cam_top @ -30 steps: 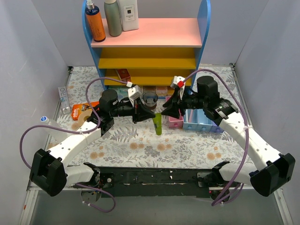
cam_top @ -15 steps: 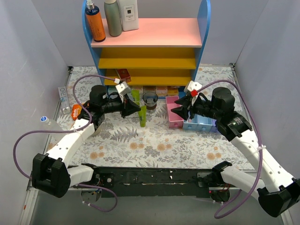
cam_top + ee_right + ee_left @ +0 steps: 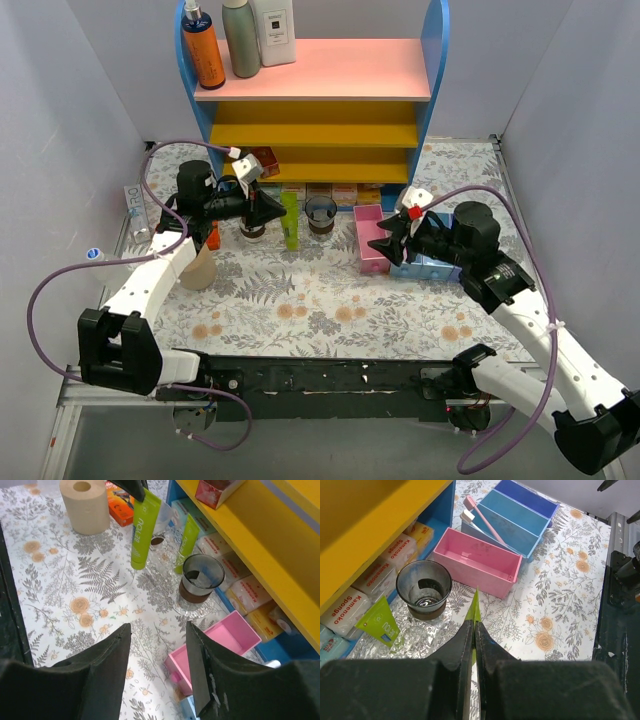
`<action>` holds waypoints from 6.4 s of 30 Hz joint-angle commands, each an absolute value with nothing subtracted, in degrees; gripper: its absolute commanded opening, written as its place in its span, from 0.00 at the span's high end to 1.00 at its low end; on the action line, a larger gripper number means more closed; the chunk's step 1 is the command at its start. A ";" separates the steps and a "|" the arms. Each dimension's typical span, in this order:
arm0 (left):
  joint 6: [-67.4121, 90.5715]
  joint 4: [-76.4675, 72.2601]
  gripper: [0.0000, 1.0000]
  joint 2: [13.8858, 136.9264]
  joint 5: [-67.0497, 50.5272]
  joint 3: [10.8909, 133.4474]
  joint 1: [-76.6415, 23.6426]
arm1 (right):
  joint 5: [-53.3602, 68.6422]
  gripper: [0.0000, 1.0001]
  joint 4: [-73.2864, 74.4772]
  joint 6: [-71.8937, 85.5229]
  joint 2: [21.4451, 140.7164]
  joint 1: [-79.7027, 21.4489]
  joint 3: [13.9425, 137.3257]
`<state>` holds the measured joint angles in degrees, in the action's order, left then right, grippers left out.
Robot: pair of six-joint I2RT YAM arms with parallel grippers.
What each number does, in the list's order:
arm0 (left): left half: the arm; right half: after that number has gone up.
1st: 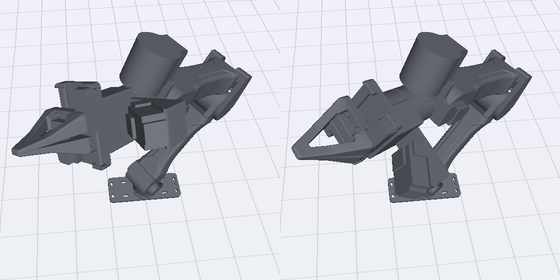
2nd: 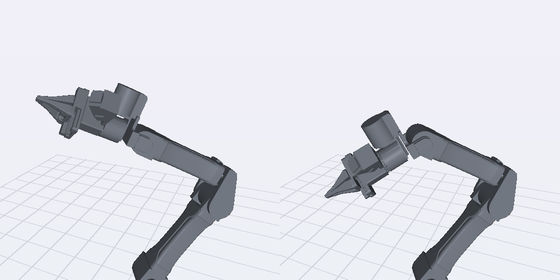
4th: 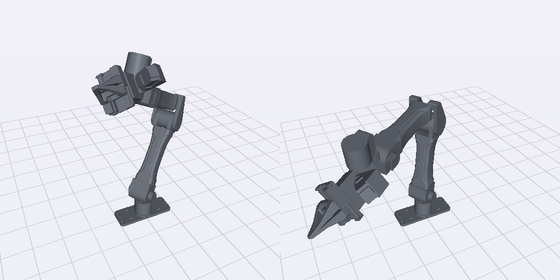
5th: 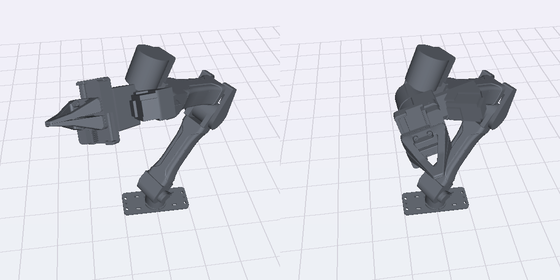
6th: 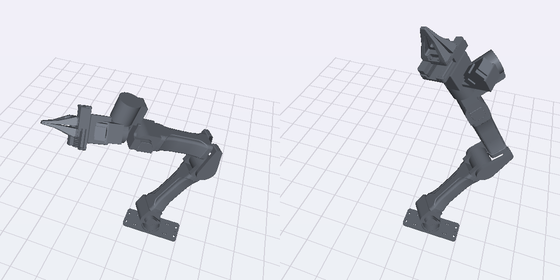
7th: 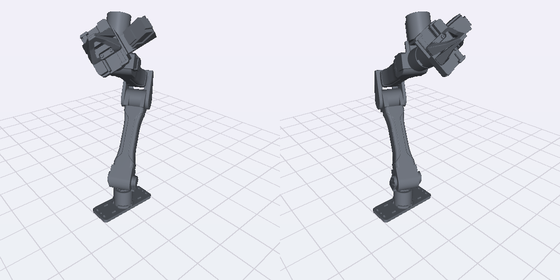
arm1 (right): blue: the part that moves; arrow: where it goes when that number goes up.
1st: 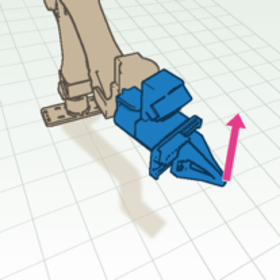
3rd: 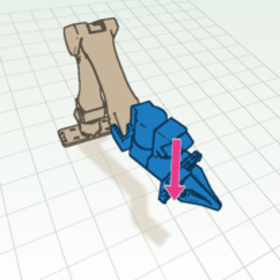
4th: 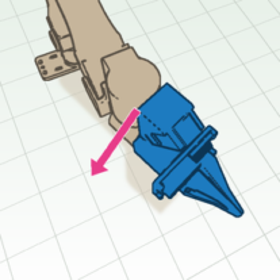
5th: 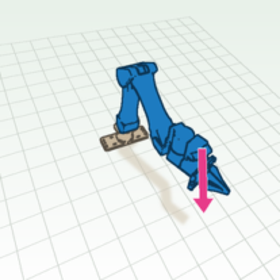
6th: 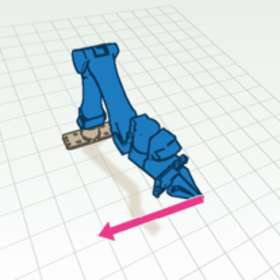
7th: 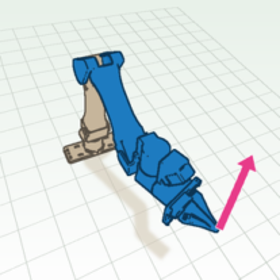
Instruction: Prepare toiletry sets of a toothbrush and toothpaste on the tray
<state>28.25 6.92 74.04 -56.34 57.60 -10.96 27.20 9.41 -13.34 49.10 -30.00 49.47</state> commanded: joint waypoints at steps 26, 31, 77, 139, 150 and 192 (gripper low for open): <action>24.35 11.16 1.00 72.60 -66.36 58.89 -10.55 | 45.97 0.48 17.66 -16.96 94.91 -40.34 91.05; 24.70 10.90 1.00 72.33 -66.62 58.89 -10.55 | 44.39 0.49 20.21 -18.63 96.94 -40.87 93.16; 42.19 -6.59 0.02 59.41 1.32 50.54 -5.62 | 37.09 0.99 1.15 -19.68 102.21 -41.92 95.97; 39.20 -5.45 0.02 61.44 1.32 50.71 -6.15 | 34.63 0.99 9.14 -26.37 121.55 -41.92 113.82; 39.11 -5.36 0.02 61.70 1.23 50.71 -6.15 | 35.33 0.99 8.97 -25.66 123.57 -41.40 115.22; 39.55 -5.36 0.02 62.75 0.09 50.71 -6.24 | 37.00 0.99 5.80 -21.97 126.21 -39.29 112.59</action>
<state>39.88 -5.56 63.53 0.60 50.98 -5.87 36.21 8.95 -22.44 126.93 -39.70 111.96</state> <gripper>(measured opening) 0.981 0.032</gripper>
